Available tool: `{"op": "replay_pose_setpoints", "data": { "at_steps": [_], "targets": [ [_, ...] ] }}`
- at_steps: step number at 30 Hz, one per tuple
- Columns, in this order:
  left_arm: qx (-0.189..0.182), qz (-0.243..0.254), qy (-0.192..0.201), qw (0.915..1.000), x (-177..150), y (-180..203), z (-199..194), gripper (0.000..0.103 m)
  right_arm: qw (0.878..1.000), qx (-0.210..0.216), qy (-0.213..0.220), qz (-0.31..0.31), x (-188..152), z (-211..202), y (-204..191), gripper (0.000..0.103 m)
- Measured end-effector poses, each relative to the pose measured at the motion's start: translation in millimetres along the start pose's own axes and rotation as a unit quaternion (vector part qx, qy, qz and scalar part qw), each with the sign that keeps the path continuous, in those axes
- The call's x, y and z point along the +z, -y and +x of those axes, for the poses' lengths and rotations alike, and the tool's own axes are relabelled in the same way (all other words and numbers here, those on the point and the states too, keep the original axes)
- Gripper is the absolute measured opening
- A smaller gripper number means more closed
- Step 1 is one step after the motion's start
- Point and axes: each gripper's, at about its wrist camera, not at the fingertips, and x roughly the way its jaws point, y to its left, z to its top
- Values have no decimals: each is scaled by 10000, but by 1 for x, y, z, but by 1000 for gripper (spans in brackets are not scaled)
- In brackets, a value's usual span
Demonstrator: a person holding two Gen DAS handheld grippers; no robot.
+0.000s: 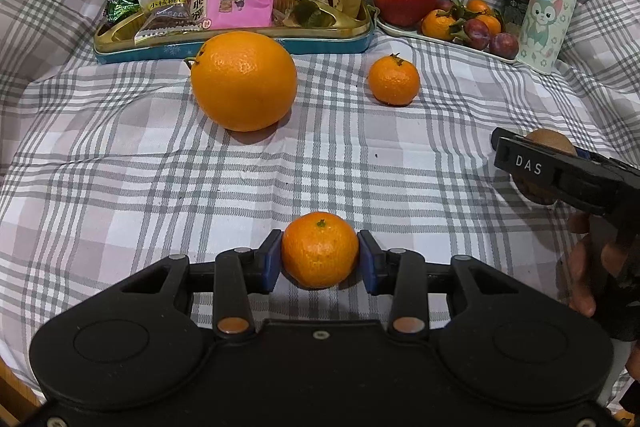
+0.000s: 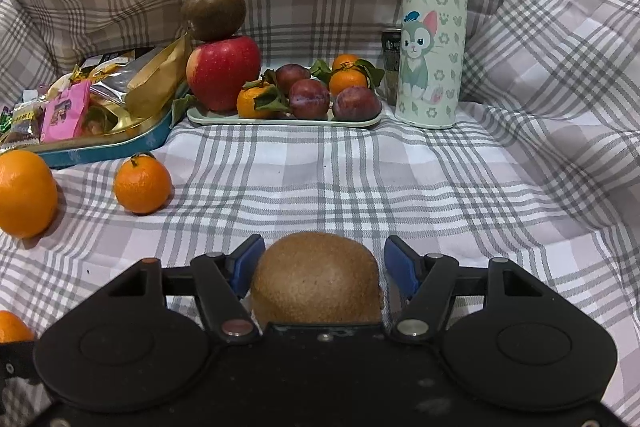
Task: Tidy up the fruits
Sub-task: 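Close the right tool on the brown kiwi and lift it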
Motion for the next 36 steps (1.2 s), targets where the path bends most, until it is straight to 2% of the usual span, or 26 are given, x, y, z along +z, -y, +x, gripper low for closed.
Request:
{"op": "replay_pose_setpoints", "data": {
  "at_steps": [23,32,35,36],
  "targets": [
    [174,95,41,9998,-1,5,1,48,10000,-30,72,38,-1,0,1,71],
    [180,43,46,9998,-1,5,1,48,9998,56,46,-173,1,2,3,72],
    [170,12,45,9998,-1,4,1,48,9995,170,48,-279,1,0,3,64],
    [163,6,43,9999,0,4,1,48,9992,223,50,-339,1,-2,2,57]
  ]
}}
